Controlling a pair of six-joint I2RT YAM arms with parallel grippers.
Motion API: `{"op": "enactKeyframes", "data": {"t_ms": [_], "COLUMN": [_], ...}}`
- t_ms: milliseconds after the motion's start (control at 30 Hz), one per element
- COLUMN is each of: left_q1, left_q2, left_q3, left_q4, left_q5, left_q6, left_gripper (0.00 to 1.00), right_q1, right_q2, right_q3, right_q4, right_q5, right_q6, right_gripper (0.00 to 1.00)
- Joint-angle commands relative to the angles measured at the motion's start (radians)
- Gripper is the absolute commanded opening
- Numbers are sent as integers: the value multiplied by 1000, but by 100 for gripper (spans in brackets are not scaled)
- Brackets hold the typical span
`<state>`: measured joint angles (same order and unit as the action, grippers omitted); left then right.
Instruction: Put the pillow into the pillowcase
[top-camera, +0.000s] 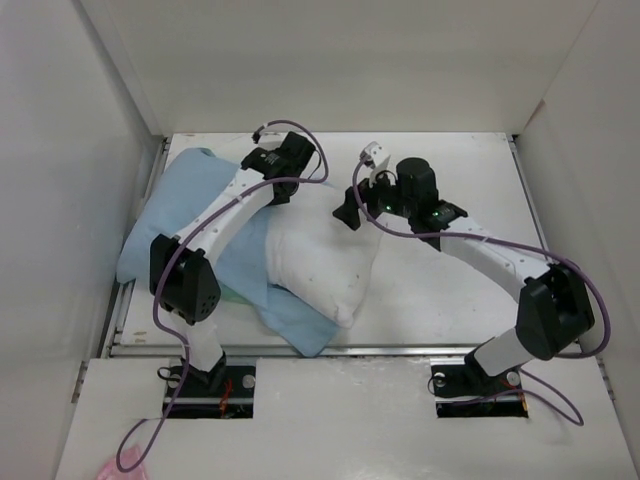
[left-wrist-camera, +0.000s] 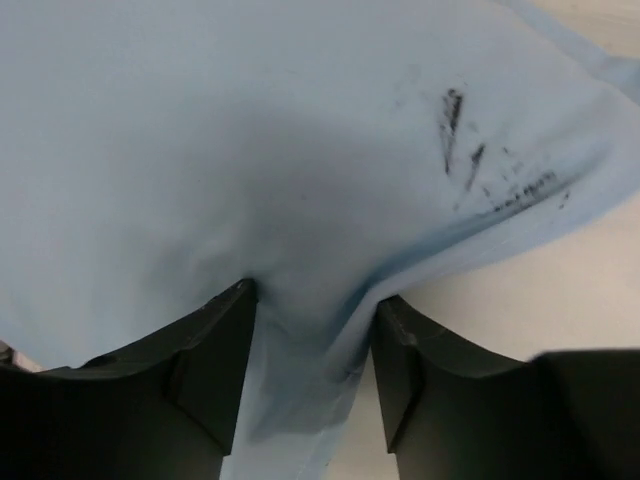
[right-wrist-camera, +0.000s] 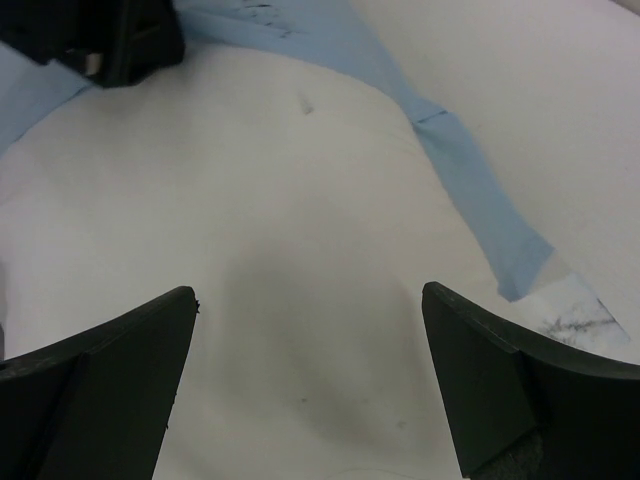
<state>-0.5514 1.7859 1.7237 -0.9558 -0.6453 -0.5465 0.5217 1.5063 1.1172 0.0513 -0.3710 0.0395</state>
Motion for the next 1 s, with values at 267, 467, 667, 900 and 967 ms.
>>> {"op": "enactKeyframes", "data": {"t_ms": [267, 467, 667, 900, 967], "left_q1": [36, -25, -38, -238, -313], "left_q2": [-91, -212, -217, -86, -43], "left_q3": [-27, -18, 97, 361, 421], "left_q4": [-32, 167, 276, 285, 260], "left_q5": [-83, 76, 292, 620, 677], "left_q6": [35, 175, 290, 348, 349], "left_gripper": [0, 0, 0, 0, 0], "right_q1": [210, 219, 196, 187, 187], "right_q2": [161, 468, 266, -43, -34], "right_q3": [197, 375, 190, -175, -218], "right_q4": [-33, -63, 355, 902, 1003], "right_q5": [-160, -160, -83, 225, 331], "right_q6": [-305, -339, -124, 115, 126], "right_gripper": [100, 70, 0, 0, 0]}}
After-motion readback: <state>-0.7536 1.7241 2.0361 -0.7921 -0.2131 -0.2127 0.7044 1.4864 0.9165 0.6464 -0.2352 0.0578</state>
